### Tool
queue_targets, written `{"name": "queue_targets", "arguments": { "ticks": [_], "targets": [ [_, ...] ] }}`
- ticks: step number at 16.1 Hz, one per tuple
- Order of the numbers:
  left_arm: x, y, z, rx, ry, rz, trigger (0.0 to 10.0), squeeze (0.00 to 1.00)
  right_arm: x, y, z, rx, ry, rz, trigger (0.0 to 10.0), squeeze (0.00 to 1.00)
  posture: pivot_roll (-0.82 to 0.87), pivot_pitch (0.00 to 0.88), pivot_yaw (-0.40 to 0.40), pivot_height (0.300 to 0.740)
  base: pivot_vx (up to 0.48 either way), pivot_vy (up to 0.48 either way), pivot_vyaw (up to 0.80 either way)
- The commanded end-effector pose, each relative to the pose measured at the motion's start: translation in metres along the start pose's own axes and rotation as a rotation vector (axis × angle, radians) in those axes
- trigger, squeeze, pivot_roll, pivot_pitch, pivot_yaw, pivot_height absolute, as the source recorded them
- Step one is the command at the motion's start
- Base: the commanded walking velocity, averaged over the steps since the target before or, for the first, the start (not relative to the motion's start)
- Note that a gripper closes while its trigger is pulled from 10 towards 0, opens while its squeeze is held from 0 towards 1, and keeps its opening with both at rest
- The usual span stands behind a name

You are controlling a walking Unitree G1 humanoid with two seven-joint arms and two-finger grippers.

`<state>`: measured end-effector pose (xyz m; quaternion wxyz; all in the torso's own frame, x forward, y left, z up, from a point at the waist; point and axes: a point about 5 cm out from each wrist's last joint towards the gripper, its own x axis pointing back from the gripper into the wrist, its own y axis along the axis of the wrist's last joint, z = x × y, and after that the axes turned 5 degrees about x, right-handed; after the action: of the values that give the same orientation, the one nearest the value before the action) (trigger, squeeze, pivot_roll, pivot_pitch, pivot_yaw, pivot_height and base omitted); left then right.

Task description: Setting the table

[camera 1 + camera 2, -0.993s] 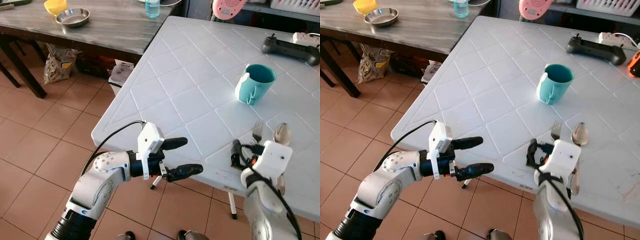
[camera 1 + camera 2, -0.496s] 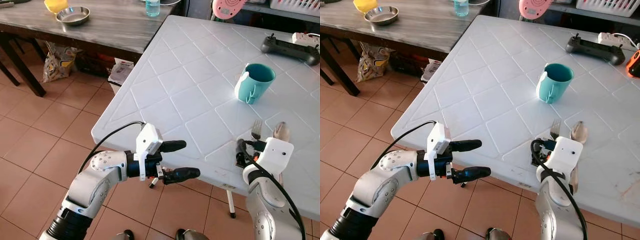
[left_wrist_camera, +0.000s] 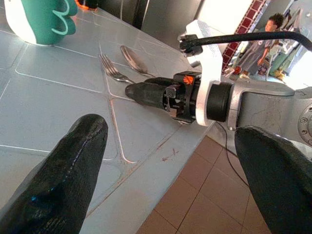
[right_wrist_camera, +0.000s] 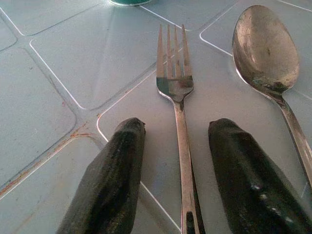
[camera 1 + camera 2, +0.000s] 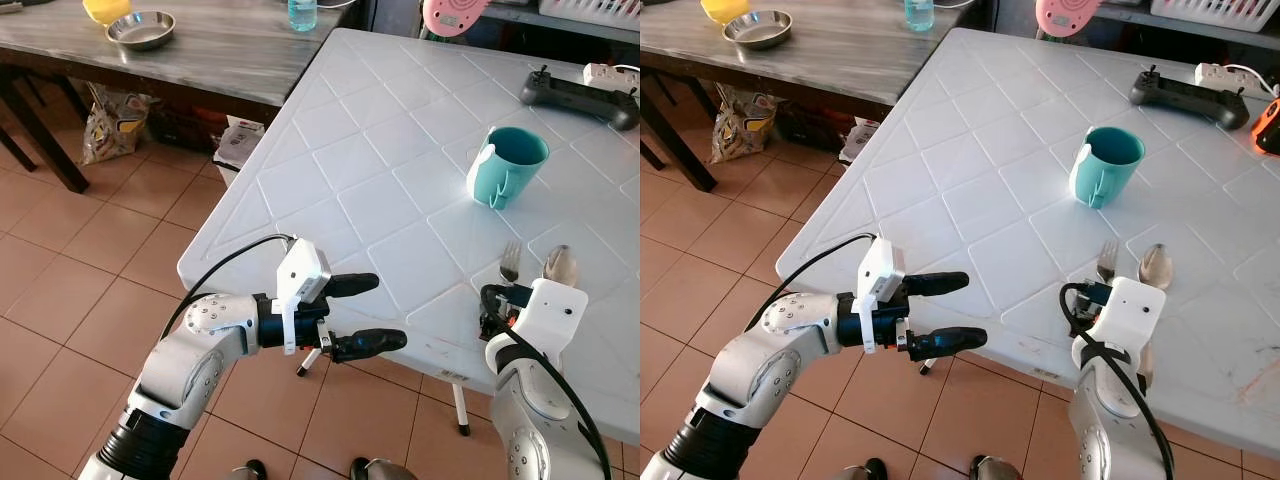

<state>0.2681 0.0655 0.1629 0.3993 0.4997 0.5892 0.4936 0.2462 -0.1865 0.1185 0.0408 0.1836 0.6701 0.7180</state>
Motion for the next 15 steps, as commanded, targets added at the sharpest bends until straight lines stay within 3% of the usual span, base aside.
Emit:
{"name": "queue_targets", "arguments": {
  "ticks": [1,9,15],
  "targets": [
    [-0.001,0.002,-0.001,-0.014,-0.014,0.0,10.0,0.0,0.005,-0.033,0.01,-0.001,0.049,0.182,0.0,0.0,0.01,0.199,0.007,0.74,0.0,0.0,0.0],
    [-0.003,0.0,-0.001,-0.015,-0.011,-0.002,10.0,0.0,0.006,-0.036,0.008,0.002,0.057,0.207,0.0,0.0,0.0,0.199,0.003,0.74,0.0,0.0,0.0],
    [-0.004,0.0,0.0,-0.015,-0.017,0.002,10.0,0.0,0.006,-0.037,-0.003,-0.021,-0.008,0.2,0.0,0.0,0.0,0.196,0.01,0.74,0.0,0.0,0.0]
  ]
}}
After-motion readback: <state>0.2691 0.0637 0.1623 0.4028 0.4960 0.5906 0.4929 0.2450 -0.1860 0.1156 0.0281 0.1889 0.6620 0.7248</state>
